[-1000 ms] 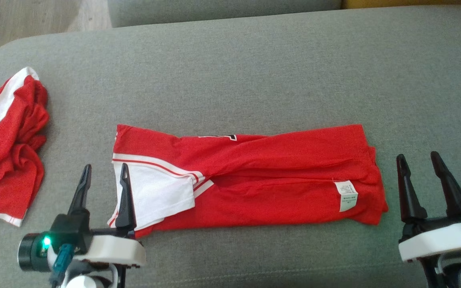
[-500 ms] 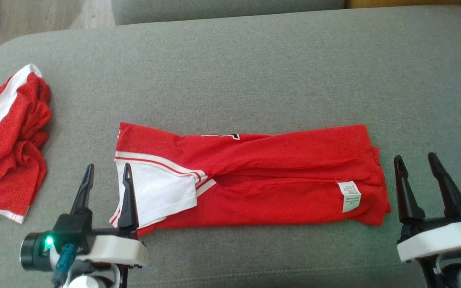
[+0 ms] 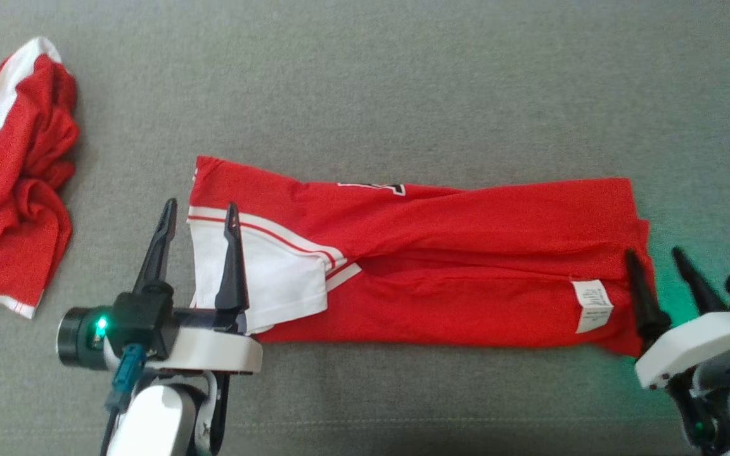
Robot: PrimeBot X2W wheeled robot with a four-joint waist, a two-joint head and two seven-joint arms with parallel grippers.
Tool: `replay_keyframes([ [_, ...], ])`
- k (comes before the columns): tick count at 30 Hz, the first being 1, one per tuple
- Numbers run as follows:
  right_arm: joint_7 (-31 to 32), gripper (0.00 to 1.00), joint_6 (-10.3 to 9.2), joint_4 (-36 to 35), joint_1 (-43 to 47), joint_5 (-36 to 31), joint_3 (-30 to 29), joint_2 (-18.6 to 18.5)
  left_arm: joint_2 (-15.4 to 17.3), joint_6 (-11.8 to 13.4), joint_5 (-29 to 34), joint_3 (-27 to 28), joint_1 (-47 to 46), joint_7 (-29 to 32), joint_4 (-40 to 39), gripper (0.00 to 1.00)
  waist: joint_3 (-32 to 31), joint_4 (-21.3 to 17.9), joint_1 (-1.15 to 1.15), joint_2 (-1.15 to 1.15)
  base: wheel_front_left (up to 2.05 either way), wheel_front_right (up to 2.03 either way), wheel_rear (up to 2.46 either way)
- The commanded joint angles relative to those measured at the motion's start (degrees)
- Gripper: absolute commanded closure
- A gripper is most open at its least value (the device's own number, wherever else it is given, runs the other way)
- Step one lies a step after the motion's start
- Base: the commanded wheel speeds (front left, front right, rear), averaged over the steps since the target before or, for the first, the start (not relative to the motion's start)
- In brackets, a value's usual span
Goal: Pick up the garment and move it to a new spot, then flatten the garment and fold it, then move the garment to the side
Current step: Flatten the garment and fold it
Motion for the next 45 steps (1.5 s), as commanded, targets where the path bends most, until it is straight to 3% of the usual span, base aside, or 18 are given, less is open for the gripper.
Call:
replay_keyframes([
  [1, 2.4, 0.00, 0.37, -0.6, -0.4, 1.3, 1.9, -1.2, 0.2, -0.2, 0.6, 1.7, -2.2, -0.7, -1.1, 0.00, 1.4, 0.9, 0.00, 0.00, 0.00, 0.00, 0.00],
  [13, 15.2, 0.00, 0.37, -0.1, -0.1, 4.4, 2.7, -1.0, 0.0, -0.1, 0.4, 1.8, -3.9, -1.7, 0.6, 0.00, 3.0, 1.2, 0.00, 0.00, 0.00, 0.00, 0.00],
  [15, 17.5, 0.62, 0.37, -0.5, 0.0, 5.2, 3.3, -1.0, 0.0, -0.1, 0.4, 1.9, -4.1, -1.8, 0.7, 0.00, 3.1, 1.2, 0.00, 0.00, 0.00, 0.00, 0.00],
  [16, 18.8, 1.00, 0.37, -0.5, 0.1, 5.6, 3.4, -1.0, 0.0, -0.1, 0.4, 1.9, -4.2, -1.8, 0.7, 0.00, 3.2, 1.1, 0.00, 0.00, 0.00, 0.00, 0.00],
  [22, 20.0, 1.00, 0.37, -3.1, -0.7, 6.1, 1.6, -1.8, 0.0, 0.1, 0.2, 2.0, -4.1, -1.9, 1.1, 0.00, 2.8, 0.8, 0.00, 0.00, 0.00, 0.00, 0.00],
  [35, 16.5, 1.00, 0.37, -5.0, -0.2, 5.6, -10.7, -7.1, 0.2, 0.2, -0.2, 2.1, -2.9, -2.0, 1.6, 0.00, -0.8, -0.4, 0.00, 0.00, 0.00, 0.00, 0.00],
  [39, 17.2, 1.00, 0.37, -8.8, -0.1, 6.0, -8.6, -7.5, 0.6, 0.3, -0.5, 2.4, -1.8, -2.0, 1.8, 0.00, -2.7, -1.2, 0.00, 0.00, 0.00, 0.00, 0.00],
  [45, 21.4, 1.00, 0.37, -18.5, -1.3, 10.1, 0.9, -5.4, 1.1, 0.2, -0.9, 2.3, -0.7, -2.0, 1.7, 0.00, -5.0, -1.8, 0.00, 0.00, 0.00, 0.00, 0.00],
])
